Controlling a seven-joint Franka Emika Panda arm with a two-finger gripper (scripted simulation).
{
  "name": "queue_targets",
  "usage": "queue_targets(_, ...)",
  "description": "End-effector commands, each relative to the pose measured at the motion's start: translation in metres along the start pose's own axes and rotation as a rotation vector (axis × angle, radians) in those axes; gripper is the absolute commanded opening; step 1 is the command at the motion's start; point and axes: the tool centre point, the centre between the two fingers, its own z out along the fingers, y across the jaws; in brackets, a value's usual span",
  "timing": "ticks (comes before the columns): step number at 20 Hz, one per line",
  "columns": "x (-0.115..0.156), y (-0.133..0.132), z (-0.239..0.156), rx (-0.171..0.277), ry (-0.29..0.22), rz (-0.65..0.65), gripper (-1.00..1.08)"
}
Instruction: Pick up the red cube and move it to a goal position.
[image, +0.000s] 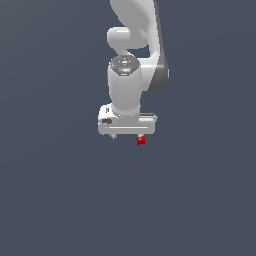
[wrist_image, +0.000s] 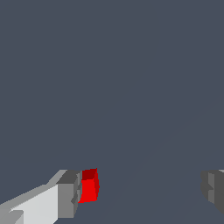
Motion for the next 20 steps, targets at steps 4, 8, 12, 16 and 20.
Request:
queue_targets(4,-0.001,-0.001,0.002,0.0,0.0,-0.002,1.0)
queue_targets(8,-0.008,-0.006,0.012,-0.001,-0.002,-0.012,1.0)
queue_targets(12,-0.019,-0.015,0.03,-0.002,-0.005,-0.029,1.0)
queue_targets(16,-0.035,-0.027,0.055,-0.003,-0.009,-0.055,1.0)
queue_targets(20,-0.056,-0.042,0.088,-0.005,-0.014,-0.087,1.0)
